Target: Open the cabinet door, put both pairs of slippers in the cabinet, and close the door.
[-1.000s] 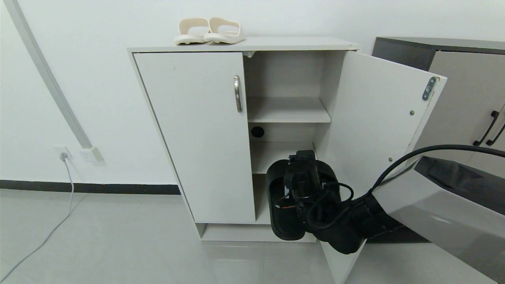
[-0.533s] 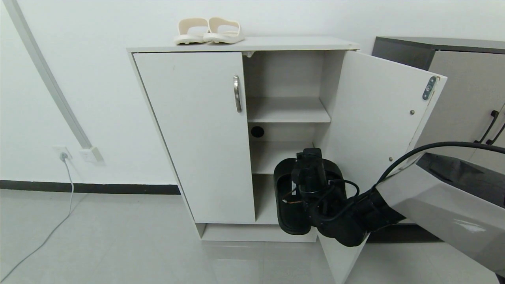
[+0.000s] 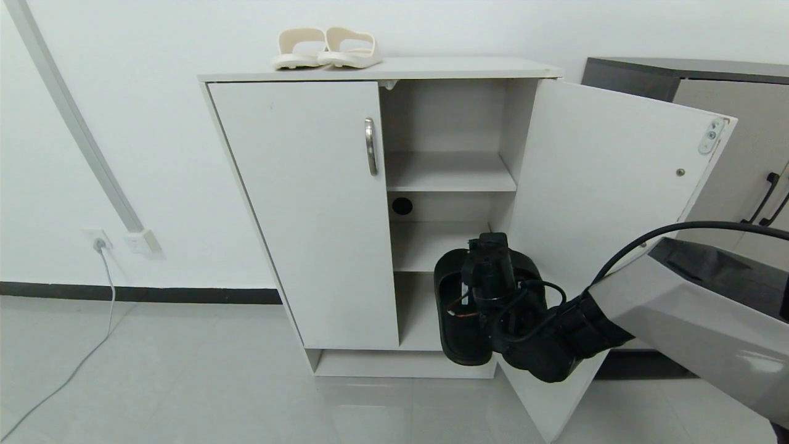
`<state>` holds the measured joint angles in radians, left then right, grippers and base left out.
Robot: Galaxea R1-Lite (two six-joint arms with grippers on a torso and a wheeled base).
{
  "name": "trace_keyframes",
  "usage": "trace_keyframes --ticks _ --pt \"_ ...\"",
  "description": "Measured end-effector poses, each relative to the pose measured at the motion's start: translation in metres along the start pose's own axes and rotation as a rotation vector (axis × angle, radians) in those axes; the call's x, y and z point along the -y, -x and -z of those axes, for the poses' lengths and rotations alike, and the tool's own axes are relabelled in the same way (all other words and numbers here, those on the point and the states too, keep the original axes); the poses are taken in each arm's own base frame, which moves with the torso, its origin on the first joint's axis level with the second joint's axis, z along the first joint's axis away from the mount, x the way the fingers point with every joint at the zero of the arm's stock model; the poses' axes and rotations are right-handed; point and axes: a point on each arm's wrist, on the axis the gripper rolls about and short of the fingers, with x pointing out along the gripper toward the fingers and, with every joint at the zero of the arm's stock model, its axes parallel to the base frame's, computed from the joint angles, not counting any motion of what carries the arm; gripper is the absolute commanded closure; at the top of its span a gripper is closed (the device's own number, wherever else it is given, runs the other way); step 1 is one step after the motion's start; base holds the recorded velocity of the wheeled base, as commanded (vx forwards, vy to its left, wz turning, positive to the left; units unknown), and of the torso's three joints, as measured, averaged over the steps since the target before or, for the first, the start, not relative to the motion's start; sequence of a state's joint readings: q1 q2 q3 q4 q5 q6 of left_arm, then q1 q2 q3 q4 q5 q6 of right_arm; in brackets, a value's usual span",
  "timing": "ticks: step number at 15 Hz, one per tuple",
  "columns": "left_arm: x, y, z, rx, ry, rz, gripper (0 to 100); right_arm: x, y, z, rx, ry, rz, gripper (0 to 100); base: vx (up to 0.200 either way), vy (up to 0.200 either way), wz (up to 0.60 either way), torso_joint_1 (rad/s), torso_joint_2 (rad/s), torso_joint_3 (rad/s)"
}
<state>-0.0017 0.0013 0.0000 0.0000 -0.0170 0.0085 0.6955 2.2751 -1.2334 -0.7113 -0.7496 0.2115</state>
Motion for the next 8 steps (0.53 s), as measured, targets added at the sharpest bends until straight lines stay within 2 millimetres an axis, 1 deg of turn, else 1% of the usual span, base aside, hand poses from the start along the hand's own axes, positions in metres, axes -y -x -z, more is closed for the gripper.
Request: trace_keyframes --ticks 5,8 --pt "0.0000 0.0000 0.0000 0.000 0.001 0.000 100 0.0010 -0.0008 0.0001 -0.002 0.002 0.003 100 0.000 0.000 0.00 0.000 0.00 0.000" --pt "0.0000 0.0000 0.0000 0.000 0.001 0.000 100 0.0070 -0.0059 -0.0014 -0.001 0.003 0.020 100 0.000 0.000 0.00 0.000 0.00 0.000"
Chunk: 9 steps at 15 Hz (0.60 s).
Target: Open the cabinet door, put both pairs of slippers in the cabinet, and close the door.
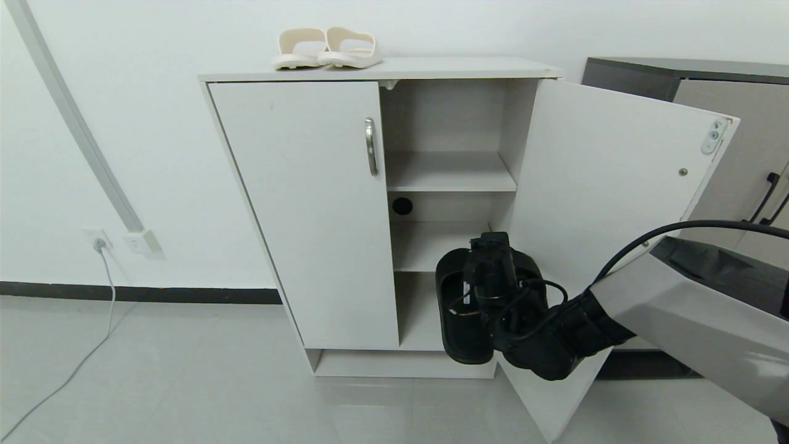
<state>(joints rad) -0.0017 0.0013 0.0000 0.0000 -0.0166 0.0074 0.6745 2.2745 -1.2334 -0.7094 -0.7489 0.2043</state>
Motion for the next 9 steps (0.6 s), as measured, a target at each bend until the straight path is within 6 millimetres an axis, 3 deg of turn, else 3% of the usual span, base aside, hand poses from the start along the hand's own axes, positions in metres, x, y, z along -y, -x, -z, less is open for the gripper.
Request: trace_keyframes --ticks 9 --pt "0.0000 0.0000 0.0000 0.000 0.002 0.000 100 0.0026 -0.0022 -0.0015 0.002 0.001 0.003 100 0.000 0.000 0.00 0.000 0.00 0.000"
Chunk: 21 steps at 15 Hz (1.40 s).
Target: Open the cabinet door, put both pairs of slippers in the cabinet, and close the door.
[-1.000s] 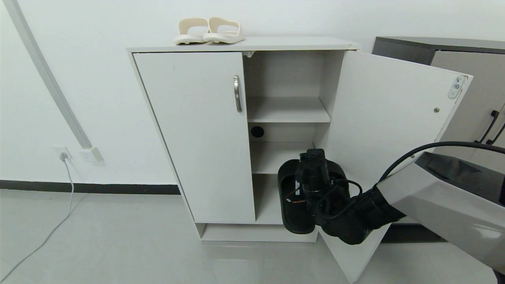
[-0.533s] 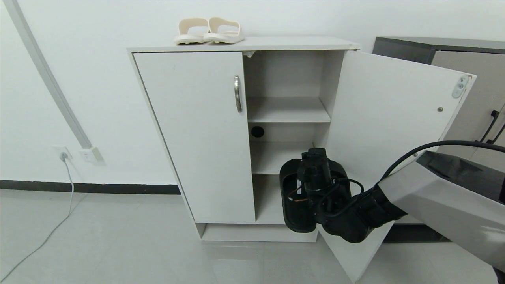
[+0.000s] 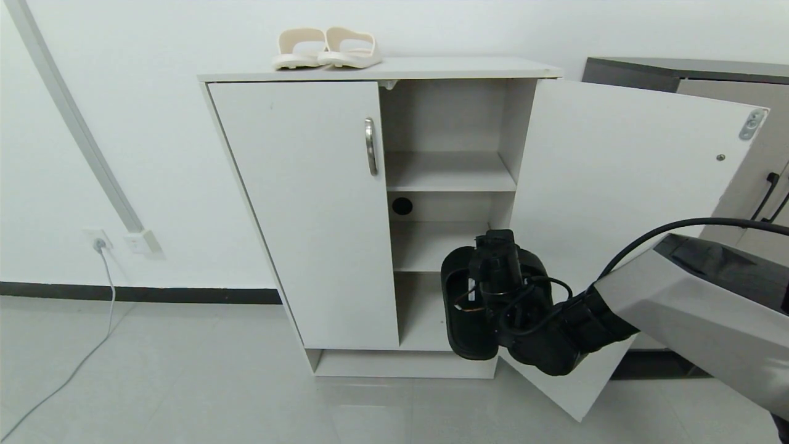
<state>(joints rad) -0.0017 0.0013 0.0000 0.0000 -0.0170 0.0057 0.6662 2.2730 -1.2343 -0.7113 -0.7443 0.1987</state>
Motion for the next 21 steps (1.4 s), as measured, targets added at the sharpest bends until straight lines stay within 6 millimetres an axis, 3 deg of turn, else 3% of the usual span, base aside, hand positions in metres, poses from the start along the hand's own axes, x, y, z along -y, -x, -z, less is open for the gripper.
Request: trace_keyframes --ticks 3,8,15,21 --pt "0.000 0.000 0.000 0.000 -0.002 0.000 100 -0.003 0.003 0.000 0.002 0.000 -0.009 100 0.000 0.000 0.00 0.000 0.00 0.000" --pt "0.000 0.000 0.000 0.000 -0.002 0.000 100 -0.043 0.038 0.001 0.022 0.005 -0.152 100 0.000 0.000 0.00 0.000 0.00 0.000" --pt "0.000 0.000 0.000 0.000 -0.006 0.000 100 -0.055 0.026 0.003 0.035 -0.016 -0.153 100 0.000 0.000 0.00 0.000 0.00 0.000" --pt "0.000 0.000 0.000 0.000 -0.006 0.001 100 -0.057 0.020 0.019 0.005 -0.003 -0.145 100 0.000 0.000 0.00 0.004 0.00 -0.180"
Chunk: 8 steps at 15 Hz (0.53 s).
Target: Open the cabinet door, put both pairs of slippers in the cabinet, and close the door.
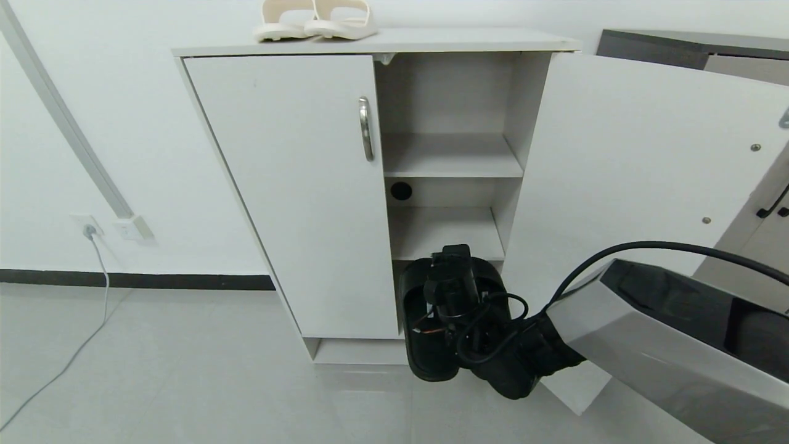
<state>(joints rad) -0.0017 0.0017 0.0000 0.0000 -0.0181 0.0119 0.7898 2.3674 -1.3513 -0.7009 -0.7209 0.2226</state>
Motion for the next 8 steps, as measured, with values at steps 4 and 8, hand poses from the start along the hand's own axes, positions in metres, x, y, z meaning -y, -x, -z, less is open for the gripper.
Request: trace_keyframes --ticks 4,8 --pt "0.0000 0.0000 0.0000 0.000 0.000 -0.001 100 0.0007 -0.0037 0.0019 -0.001 -0.009 0.005 100 0.000 0.000 0.00 0.004 0.00 -0.184" --pt "0.0000 0.0000 0.0000 0.000 0.003 -0.001 100 -0.0007 -0.0053 -0.0018 0.046 -0.031 0.009 100 0.000 0.000 0.00 0.001 0.00 -0.018"
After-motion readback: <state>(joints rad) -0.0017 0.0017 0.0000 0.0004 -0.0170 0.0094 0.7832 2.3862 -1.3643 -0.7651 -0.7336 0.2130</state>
